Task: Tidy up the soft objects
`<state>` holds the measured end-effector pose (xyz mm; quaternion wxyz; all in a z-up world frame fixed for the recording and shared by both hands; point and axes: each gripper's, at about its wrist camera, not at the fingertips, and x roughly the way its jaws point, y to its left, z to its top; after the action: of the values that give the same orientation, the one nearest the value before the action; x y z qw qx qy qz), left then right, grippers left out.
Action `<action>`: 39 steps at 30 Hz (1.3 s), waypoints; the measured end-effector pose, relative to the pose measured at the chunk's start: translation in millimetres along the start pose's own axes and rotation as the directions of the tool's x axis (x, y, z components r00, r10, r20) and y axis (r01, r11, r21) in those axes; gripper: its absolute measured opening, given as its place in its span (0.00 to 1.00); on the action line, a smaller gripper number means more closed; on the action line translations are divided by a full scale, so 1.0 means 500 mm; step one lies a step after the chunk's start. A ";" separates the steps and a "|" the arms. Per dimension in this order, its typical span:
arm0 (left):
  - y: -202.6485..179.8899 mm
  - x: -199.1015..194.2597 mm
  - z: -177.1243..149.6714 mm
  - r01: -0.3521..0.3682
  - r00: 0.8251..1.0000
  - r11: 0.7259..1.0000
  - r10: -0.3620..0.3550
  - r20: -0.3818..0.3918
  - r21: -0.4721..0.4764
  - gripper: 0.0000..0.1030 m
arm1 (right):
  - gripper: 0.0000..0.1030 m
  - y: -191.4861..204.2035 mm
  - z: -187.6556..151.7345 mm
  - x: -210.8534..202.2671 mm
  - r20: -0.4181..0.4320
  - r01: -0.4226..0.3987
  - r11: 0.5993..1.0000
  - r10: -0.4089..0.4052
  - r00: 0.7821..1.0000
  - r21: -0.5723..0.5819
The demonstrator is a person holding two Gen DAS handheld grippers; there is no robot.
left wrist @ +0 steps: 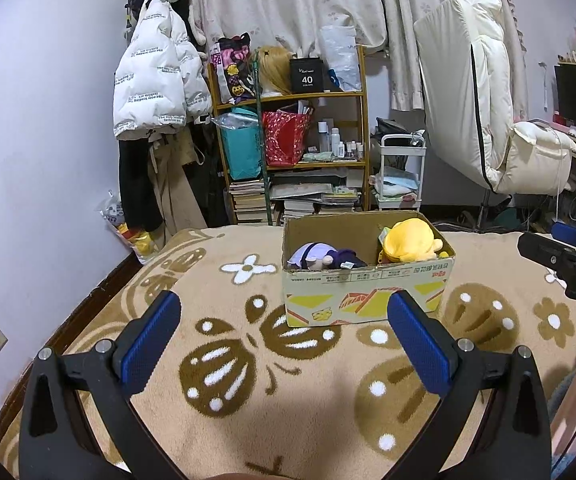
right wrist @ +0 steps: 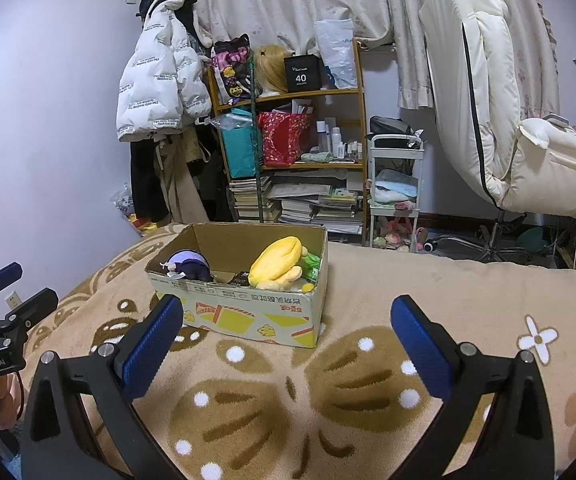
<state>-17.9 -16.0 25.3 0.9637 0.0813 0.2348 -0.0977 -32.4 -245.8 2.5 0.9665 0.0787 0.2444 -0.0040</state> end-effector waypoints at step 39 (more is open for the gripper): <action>0.004 0.003 -0.005 0.012 1.000 1.000 -0.012 -0.005 0.000 0.99 | 1.00 -0.005 -0.001 -0.006 0.012 0.004 1.000 -0.004 1.000 0.011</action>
<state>-17.2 -13.6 22.4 0.9626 0.0800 0.2376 -0.1030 -35.2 -248.5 3.0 0.9675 0.0837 0.2386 -0.0079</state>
